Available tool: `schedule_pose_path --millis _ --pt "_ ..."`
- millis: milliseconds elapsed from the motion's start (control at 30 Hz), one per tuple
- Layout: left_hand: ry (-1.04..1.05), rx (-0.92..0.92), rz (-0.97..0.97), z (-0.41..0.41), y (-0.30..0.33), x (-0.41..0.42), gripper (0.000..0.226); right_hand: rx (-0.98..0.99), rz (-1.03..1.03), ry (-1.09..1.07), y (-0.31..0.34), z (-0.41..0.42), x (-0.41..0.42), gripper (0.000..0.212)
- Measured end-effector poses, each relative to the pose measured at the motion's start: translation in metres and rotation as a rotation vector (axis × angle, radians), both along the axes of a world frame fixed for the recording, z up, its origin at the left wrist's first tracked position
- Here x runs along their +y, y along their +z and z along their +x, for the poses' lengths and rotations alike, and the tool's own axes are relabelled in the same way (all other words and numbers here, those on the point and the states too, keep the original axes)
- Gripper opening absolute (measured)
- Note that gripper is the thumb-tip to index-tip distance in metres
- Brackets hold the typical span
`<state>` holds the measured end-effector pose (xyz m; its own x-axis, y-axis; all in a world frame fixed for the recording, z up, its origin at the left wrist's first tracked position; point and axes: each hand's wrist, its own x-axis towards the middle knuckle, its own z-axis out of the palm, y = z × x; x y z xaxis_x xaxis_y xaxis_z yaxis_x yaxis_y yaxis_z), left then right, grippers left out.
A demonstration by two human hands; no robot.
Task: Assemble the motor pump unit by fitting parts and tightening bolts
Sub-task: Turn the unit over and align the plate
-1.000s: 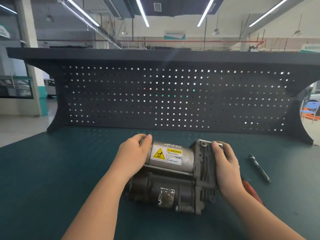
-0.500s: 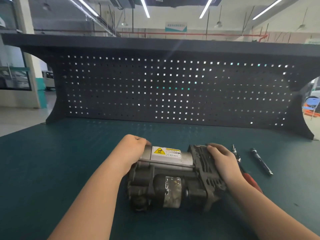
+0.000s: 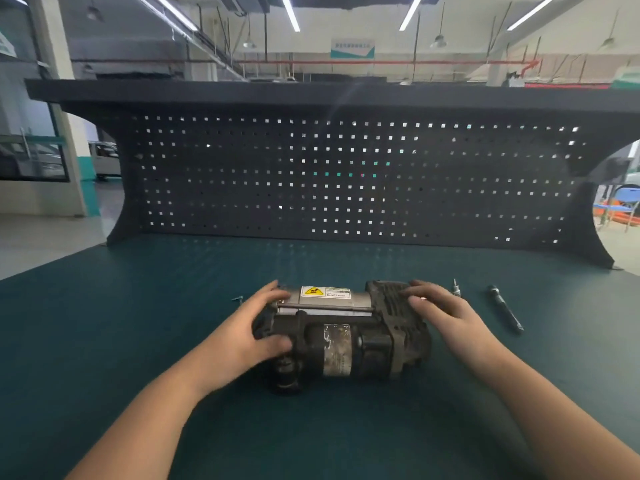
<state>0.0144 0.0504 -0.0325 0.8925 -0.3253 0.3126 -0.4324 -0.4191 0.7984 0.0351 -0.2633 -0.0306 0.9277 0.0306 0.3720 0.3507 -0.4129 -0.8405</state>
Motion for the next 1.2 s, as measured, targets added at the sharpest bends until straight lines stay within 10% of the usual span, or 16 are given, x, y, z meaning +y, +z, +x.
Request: schedule_pose_path --millis 333,567,800,933,1200 --pt "0.394 -0.402 0.669 -0.015 -0.005 -0.003 0.09 0.36 -0.464 -0.138 0.0 -0.027 0.008 0.116" --pt "0.299 -0.254 0.487 -0.014 -0.01 -0.004 0.087 0.468 0.239 -0.069 -0.003 -0.029 0.022 0.061" --pt "0.298 -0.256 0.236 -0.023 -0.013 -0.012 0.052 0.531 0.474 0.015 0.01 -0.032 0.019 0.033" --pt "0.395 -0.342 0.037 -0.034 -0.004 -0.029 0.02 0.521 0.37 -0.025 0.021 -0.036 0.007 0.026" --pt "0.627 -0.17 0.018 -0.043 0.043 -0.043 0.039 0.315 0.198 -0.124 0.039 -0.043 -0.001 0.06"
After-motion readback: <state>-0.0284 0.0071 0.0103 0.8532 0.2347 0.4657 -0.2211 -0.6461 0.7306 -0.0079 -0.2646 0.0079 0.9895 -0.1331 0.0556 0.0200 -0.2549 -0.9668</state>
